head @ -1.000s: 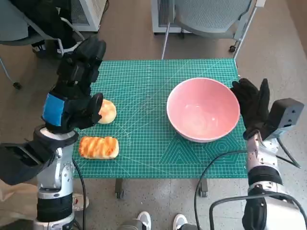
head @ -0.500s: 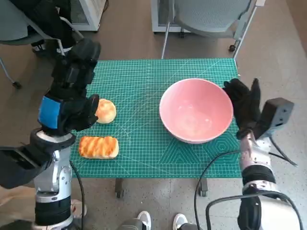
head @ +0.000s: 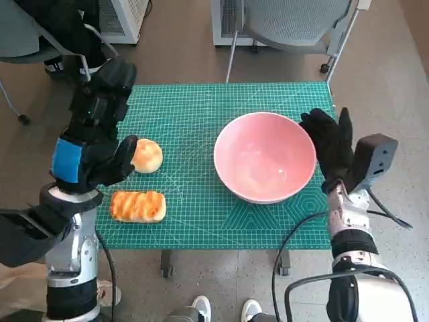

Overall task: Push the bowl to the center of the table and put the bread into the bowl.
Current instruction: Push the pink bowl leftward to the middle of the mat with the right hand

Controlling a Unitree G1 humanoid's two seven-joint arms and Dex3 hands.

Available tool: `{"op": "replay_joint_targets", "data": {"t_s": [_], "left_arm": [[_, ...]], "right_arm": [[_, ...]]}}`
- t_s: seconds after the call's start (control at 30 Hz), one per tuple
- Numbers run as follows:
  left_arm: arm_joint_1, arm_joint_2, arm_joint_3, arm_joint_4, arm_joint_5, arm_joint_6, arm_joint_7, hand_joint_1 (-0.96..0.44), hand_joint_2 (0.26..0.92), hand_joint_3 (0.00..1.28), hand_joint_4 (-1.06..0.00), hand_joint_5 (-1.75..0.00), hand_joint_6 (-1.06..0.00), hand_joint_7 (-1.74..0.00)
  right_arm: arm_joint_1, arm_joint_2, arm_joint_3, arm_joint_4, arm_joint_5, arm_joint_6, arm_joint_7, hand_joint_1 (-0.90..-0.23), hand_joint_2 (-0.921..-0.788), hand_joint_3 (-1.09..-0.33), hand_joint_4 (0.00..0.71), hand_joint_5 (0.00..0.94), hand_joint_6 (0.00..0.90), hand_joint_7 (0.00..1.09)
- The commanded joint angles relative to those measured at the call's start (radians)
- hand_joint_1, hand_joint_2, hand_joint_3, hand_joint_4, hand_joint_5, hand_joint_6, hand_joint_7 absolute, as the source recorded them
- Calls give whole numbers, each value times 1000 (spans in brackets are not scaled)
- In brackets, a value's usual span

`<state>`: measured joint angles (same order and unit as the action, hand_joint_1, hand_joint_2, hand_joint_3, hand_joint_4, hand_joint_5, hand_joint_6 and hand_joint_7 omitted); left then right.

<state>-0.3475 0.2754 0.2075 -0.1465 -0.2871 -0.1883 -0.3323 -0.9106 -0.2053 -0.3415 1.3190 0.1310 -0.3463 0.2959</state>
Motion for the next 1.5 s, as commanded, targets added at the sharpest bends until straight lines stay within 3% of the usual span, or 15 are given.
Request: {"op": "replay_joint_targets", "data": {"t_s": [0.03,0.77,1.13,1.5], "left_arm": [[16,8,7,-23,8,-9,7,-593,921,547,1,-193,1,-541],[52,6,26,-45,-5,-17,10,-595,921,525,1,-208,1,-547],[77,9,36,-59,9,-22,16,-597,921,513,1,-217,1,-547],[109,14,61,-65,11,-37,20,-617,921,496,1,-199,1,-533]], "right_arm": [[1,19,2,15,-7,9,8,-615,-921,-831,371,0,430,17],[-39,82,6,11,-5,17,5,-632,-921,-818,359,2,448,26],[-60,113,30,12,-25,21,-6,-590,-921,-849,336,0,425,15],[-77,139,46,15,-31,38,-2,-608,-921,-847,331,0,412,8]]}}
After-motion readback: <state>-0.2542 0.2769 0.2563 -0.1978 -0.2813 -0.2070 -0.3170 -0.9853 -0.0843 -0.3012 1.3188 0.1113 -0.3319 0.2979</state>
